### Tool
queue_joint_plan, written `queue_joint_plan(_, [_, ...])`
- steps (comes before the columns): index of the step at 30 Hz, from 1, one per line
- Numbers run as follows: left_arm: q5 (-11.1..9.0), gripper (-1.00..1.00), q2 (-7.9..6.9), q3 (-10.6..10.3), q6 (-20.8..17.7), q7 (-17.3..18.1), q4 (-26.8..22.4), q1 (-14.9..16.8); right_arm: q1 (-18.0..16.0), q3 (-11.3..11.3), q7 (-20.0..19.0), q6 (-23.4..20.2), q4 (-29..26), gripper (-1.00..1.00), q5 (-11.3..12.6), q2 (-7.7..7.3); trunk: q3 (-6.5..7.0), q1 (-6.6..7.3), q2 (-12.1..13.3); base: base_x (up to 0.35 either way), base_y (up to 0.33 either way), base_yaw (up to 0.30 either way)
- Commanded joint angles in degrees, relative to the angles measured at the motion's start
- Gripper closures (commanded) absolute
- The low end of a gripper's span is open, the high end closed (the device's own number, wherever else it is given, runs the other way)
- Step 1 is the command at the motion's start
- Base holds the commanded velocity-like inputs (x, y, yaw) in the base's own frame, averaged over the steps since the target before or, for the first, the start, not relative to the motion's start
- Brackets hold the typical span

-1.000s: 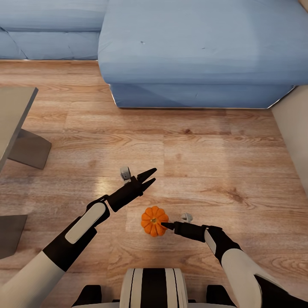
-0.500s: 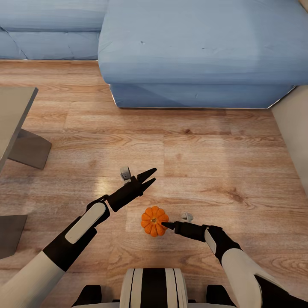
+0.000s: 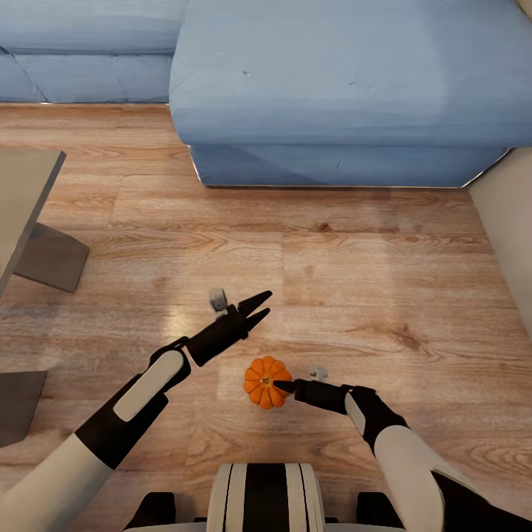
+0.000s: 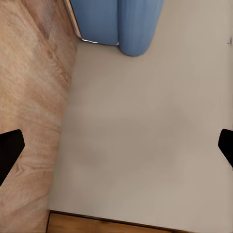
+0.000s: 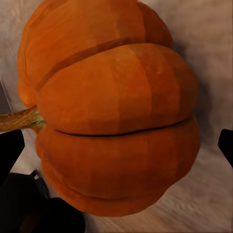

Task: Place each of the two pumpkins and all three candles from the living room inside a cabinet in the living room (use any cabinet), then make sure every cabinet is closed, and position the cauldron so it is next to a table in the living room.

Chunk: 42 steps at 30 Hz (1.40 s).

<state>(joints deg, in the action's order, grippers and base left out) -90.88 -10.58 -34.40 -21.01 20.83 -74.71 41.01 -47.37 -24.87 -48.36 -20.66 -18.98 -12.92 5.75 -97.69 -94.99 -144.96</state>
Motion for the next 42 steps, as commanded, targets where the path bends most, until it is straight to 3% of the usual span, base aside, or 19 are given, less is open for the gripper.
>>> queue_joint_plan(1, [0.0, -1.0, 0.12, -0.21, 0.0, 0.0, 0.0, 0.01, 0.0, 0.0, 0.04, 0.0, 0.0, -1.0, 0.0, 0.13, 0.0, 0.0, 0.0, 0.0, 0.0, 0.0])
queue_joint_plan(13, [0.09, -1.0, 0.73, -1.02, 0.0, 0.0, 0.0, 0.0, -0.03, 0.0, 1.34, 0.46, 0.1, -1.0, 0.0, 0.98, 0.0, 0.0, 0.0, 0.0, 0.0, 0.0])
queue_joint_plan(18, [0.09, -1.0, 0.73, -1.1, 0.0, 0.0, 0.0, 0.0, 0.0, 0.0, 5.34, 2.27, 0.17, -1.0, 0.08, 1.49, 0.0, 0.0, 0.0, 0.0, 0.0, 0.0])
queue_joint_plan(42, [0.09, -1.0, 0.73, -1.12, 0.0, 0.0, 0.0, -0.01, -0.05, 0.71, 6.53, 2.37, 0.13, -1.0, 0.16, 1.46, -0.06, 0.0, 0.0, 0.0, 0.0, 0.012])
